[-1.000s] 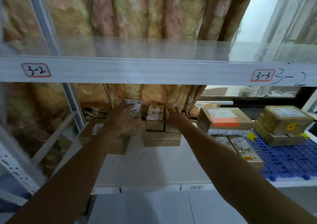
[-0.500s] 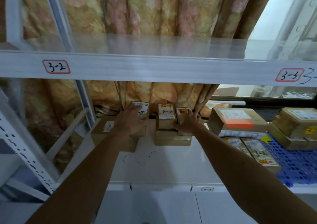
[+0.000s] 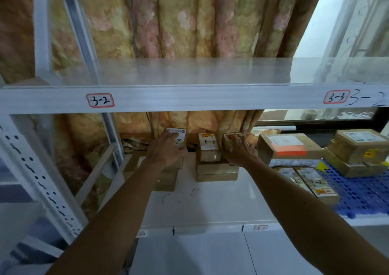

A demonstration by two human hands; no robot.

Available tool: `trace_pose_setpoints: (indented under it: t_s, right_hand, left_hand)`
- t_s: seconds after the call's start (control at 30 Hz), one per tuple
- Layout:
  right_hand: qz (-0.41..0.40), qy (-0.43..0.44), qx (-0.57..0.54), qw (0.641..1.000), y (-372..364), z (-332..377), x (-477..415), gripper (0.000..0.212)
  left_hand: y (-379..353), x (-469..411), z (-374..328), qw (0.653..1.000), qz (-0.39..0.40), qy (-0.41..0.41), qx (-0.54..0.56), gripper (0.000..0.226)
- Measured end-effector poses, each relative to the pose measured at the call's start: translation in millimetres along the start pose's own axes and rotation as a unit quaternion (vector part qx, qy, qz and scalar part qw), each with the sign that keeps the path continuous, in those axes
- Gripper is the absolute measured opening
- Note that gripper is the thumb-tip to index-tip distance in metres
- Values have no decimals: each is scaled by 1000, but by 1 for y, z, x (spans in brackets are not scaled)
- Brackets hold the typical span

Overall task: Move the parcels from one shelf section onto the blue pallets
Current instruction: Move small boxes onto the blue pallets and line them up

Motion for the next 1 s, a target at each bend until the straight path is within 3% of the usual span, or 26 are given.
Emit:
trace_pose_setpoints:
  t_s: [0.13, 0.23, 0.37, 0.6, 0.8, 1.0]
  right_hand:
    - [-20, 50, 50, 997, 30, 8, 22, 78]
    - [-63, 39, 55, 996, 52, 0, 42, 82]
    - [-58, 42, 115, 991, 61, -15, 73, 80]
    - [-66, -26, 124, 990, 77, -108, 130, 86]
    - [-98, -90, 113, 985, 119, -178, 180, 80]
    - [-106, -117, 133, 979, 168, -245, 229, 75]
  left_hand:
    - [8, 2, -15, 1000, 9, -26, 15, 81]
    - [8, 9, -38, 998, 6, -60, 18, 79]
    - [-8, 19, -64, 995, 22, -96, 27, 81]
    - [-35, 43, -132, 983, 21, -180, 28, 74]
    - [-34, 70, -203, 976, 51, -186, 100, 76]
    - [-22, 98, -306, 968, 21, -243, 50, 75]
Point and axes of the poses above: each hand's wrist, its own x-axis away from the middle knuckle, its own y-axis out of the back of the hand, z = x × y, the point moved 9 cm from there along -x, towards the middle knuckle, and after that the axes turned 1 degree about -x, right-handed, at the moved point
